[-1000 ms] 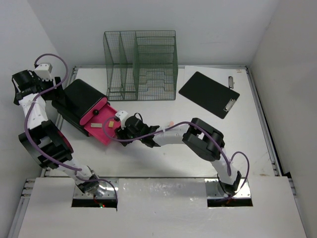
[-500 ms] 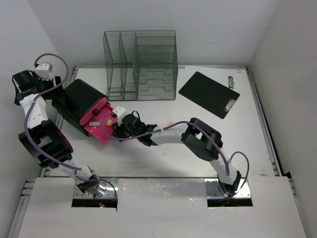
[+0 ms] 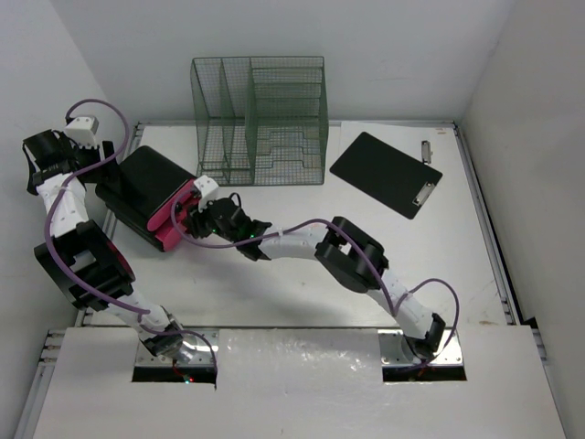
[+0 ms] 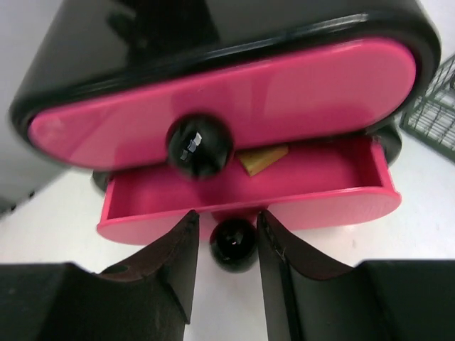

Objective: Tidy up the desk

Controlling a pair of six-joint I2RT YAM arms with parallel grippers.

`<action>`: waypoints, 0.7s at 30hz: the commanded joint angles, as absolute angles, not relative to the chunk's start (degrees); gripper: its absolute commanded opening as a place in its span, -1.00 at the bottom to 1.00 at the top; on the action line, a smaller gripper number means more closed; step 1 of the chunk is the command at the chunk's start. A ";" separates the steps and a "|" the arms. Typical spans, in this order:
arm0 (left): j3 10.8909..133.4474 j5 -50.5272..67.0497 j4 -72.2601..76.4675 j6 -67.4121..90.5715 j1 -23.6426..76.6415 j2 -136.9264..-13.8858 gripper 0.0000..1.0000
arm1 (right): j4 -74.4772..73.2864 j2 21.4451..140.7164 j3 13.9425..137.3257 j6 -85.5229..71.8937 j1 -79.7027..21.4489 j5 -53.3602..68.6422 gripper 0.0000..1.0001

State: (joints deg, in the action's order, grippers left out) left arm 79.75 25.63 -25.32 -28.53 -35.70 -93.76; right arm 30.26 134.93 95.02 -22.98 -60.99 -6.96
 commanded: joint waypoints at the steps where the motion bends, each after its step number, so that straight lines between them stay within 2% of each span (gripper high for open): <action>1: 77.70 25.23 -29.62 -30.94 -35.60 -94.13 0.39 | 35.85 138.33 100.36 -24.70 -60.21 -8.96 -0.27; 6: 77.70 25.31 -29.88 -31.29 -35.59 -93.96 0.39 | 37.26 141.76 104.76 -23.56 -60.12 -10.72 -0.31; 17: 77.52 25.05 -29.97 -31.90 -35.51 -93.87 0.39 | 39.90 143.35 105.47 -23.20 -60.12 -12.22 -0.38; 20: 77.52 24.79 -29.97 -31.99 -35.60 -93.96 0.39 | 40.43 141.51 102.32 -22.41 -60.12 -11.87 -0.31; 21: 77.52 24.87 -30.06 -31.99 -35.51 -93.96 0.39 | 40.86 140.55 100.48 -22.41 -60.12 -11.87 -0.21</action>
